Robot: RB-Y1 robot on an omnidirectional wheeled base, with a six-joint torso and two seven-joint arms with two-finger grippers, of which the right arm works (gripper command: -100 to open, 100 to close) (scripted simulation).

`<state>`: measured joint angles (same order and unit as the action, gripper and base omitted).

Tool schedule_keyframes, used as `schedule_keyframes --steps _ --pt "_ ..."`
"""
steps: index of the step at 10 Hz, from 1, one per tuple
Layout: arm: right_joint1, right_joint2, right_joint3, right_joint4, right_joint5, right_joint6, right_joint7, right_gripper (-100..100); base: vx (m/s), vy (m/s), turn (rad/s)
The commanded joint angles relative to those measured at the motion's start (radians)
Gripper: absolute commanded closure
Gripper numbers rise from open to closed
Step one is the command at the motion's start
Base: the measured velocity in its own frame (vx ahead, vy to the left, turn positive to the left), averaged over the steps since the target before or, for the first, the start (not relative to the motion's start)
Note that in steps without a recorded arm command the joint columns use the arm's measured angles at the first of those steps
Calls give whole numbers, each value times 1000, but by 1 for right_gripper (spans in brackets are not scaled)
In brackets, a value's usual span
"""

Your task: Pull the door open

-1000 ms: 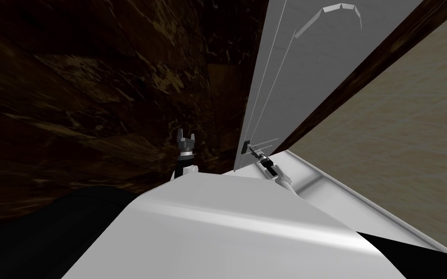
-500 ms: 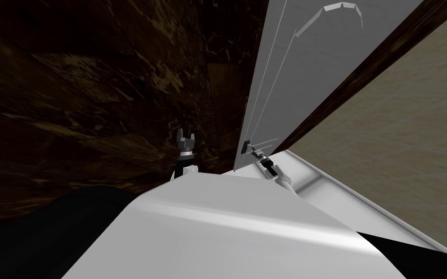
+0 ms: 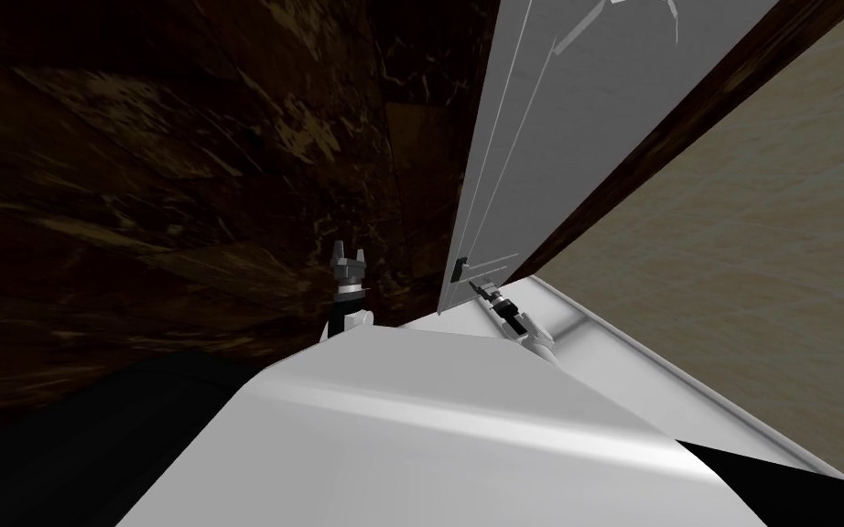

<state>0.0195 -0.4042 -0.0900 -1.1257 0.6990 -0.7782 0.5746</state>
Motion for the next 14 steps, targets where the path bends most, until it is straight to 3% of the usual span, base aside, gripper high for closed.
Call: schedule_keyframes --steps 1,12,13,14 --pt "6 -5 1 -4 1 -7 -5 -100 -156 -37 -39" --pt "-26 23 -6 20 -5 26 24 -100 94 30 33" --pt "-26 23 -6 20 -5 26 24 100 -56 -35 7" --pt "-26 23 -6 20 -5 26 24 100 -25 -14 0"
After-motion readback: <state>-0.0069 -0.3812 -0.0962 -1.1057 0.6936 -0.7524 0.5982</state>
